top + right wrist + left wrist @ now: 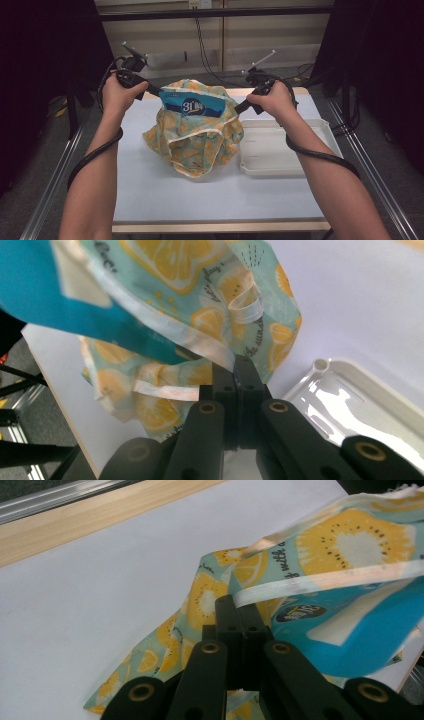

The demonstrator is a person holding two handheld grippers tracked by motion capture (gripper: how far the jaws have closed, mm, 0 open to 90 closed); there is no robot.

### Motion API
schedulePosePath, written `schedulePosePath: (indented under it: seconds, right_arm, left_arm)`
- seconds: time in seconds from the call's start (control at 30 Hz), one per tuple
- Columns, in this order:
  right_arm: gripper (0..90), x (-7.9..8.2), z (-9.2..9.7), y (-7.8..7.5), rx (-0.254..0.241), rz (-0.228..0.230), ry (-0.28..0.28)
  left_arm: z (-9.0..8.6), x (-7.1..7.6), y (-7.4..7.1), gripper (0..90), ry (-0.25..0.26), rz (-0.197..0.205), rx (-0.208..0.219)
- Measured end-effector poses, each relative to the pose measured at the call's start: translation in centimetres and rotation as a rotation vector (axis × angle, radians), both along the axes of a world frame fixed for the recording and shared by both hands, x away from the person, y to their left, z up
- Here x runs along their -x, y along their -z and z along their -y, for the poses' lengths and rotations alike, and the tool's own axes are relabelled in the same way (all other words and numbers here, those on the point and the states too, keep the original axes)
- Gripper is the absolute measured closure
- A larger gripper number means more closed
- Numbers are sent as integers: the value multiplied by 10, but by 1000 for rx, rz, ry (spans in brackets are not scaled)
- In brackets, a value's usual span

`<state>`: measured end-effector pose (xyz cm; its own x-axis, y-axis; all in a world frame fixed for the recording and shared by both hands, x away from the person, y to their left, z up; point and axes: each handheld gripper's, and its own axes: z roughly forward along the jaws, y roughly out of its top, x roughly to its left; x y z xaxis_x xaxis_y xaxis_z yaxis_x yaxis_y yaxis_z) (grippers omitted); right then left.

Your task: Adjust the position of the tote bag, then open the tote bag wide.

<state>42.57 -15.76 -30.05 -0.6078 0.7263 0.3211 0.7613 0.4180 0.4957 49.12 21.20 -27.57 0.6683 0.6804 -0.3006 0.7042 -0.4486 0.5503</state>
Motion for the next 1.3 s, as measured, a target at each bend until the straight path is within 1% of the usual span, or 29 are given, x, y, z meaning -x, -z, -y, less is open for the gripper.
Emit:
schedulePosePath:
  seconds: [0.03, 0.07, 0.1, 0.13, 0.17, 0.23, 0.27, 0.3, 0.37, 0.4, 0.43, 0.47, 0.5, 0.53, 0.67, 0.7, 0.73, 0.77, 0.8, 0.83, 0.87, 0.93, 0.97, 1.0, 1.03, 1.13, 1.17, 1.23, 1.3]
  right_arm:
    - [900, 0, -1, 4, 5, -8, 2]
    - [900, 0, -2, 8, 7, -13, -2]
    - [900, 0, -2, 10, 11, -15, -5]
    - [900, 0, -2, 13, 11, -13, -8]
    - [900, 0, -3, 15, 9, -17, -9]
    - [900, 0, -4, 18, 10, -21, -12]
    - [900, 0, -4, 20, 15, -23, -18]
    - [900, 1, -4, 20, 14, -30, -12]
    - [899, 1, -4, 22, 12, -29, -24]
    - [899, 2, -4, 25, 15, -35, -21]
    - [899, 2, -4, 25, 15, -35, -21]
    - [899, 2, -4, 27, 15, -38, -27]
    - [899, 2, -4, 29, 8, -42, -30]
    - [899, 2, -4, 32, 8, -44, -32]
    - [898, 1, -2, 40, -1, -61, -27]
    - [898, 1, -2, 40, -1, -61, -27]
    - [898, 1, -2, 41, -3, -66, -19]
    - [898, 0, -2, 42, 1, -63, -21]
    - [898, 0, -1, 42, 4, -66, -22]
    - [898, -1, -1, 43, 1, -64, -19]
    - [898, -2, -1, 43, 5, -65, -16]
    - [897, -3, 0, 45, -2, -66, -7]
    - [897, -4, 0, 46, -4, -65, -11]
    - [897, -5, 0, 47, -5, -67, 0]
    - [898, -7, 1, 49, -4, -59, -5]
    - [897, -9, 1, 52, -6, -69, 8]
    - [897, -9, 1, 54, -8, -61, 6]
    - [894, -11, 1, 55, -5, -59, 2]
    - [894, -12, 1, 57, -5, -57, 1]
  left_arm:
    - [0, -1, 3, 900, -16, -8, 5]
    - [-1, -2, 4, 900, -8, -8, -9]
    - [-1, -2, 7, 900, -19, -14, -2]
    - [-3, -3, 9, 900, -12, -16, -16]
    - [-3, -3, 12, 900, -17, -22, -19]
    - [-6, -4, 19, 900, -29, -34, -12]
    - [-7, -4, 22, 900, -49, -41, -6]
    - [-10, -5, 24, 900, -38, -47, -13]
    - [-12, -4, 29, 900, -43, -60, 1]
    - [-13, -4, 31, 900, -42, -58, -9]
    - [-13, -3, 33, 900, -55, -64, -9]
    - [-14, -3, 35, 900, -44, -66, -15]
    - [-14, -3, 37, 900, -44, -76, -12]
    - [-14, -3, 39, 900, -48, -67, -10]
    - [-13, -2, 44, 900, -33, -75, -11]
    - [-11, -2, 46, 900, -48, -75, 4]
    - [-12, -3, 46, 900, -39, -74, -15]
    - [-13, -4, 47, 900, -34, -72, -24]
    - [-12, -4, 48, 900, -48, -71, -10]
    - [-12, -5, 49, 900, -54, -65, -9]
    - [-13, -5, 50, 900, -45, -75, -12]
    - [-12, -6, 53, 900, -53, -66, -12]
    - [-11, -7, 55, 900, -48, -64, -18]
    - [-11, -7, 56, 900, -47, -62, -26]
    - [-11, -8, 57, 900, -48, -63, -19]
    - [-10, -9, 62, 900, -49, -56, -18]
    - [-11, -9, 63, 900, -49, -67, -20]
    - [-11, -10, 65, 900, -57, -51, -24]
    - [-12, -11, 67, 900, -58, -52, -18]
